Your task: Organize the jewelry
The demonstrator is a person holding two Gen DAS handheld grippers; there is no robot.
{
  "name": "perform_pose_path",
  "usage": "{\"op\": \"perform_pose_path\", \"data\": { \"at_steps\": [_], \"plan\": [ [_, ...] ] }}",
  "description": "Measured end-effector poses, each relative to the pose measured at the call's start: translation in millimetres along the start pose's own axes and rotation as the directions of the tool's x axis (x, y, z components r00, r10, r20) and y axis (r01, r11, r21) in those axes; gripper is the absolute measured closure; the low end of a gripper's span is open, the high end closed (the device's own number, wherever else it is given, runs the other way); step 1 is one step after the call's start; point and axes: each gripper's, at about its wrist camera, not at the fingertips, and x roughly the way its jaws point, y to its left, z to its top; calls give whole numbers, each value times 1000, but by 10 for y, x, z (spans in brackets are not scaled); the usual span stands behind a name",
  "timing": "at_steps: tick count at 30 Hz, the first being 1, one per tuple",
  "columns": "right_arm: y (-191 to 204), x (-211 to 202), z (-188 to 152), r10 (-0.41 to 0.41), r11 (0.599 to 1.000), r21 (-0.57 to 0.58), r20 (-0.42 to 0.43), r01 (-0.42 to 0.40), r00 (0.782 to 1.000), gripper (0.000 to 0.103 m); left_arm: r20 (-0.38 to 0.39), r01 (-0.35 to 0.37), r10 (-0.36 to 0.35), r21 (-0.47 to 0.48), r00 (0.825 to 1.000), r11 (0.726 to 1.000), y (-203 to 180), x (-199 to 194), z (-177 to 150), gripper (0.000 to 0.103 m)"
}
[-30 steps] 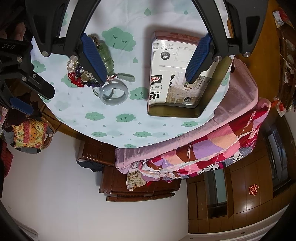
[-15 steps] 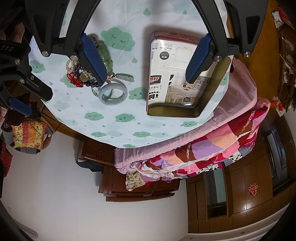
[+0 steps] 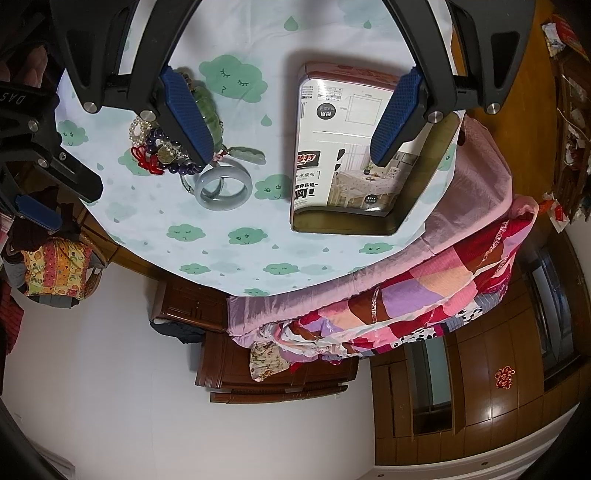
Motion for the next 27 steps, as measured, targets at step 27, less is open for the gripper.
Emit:
{"op": "perform_pose_path", "data": {
  "at_steps": [27],
  "plan": [
    [-51,8,9,1,1000,2,-5,-1,1000,0,-8,0,0,3,1000,1000,45,14,-32,16]
  ]
}}
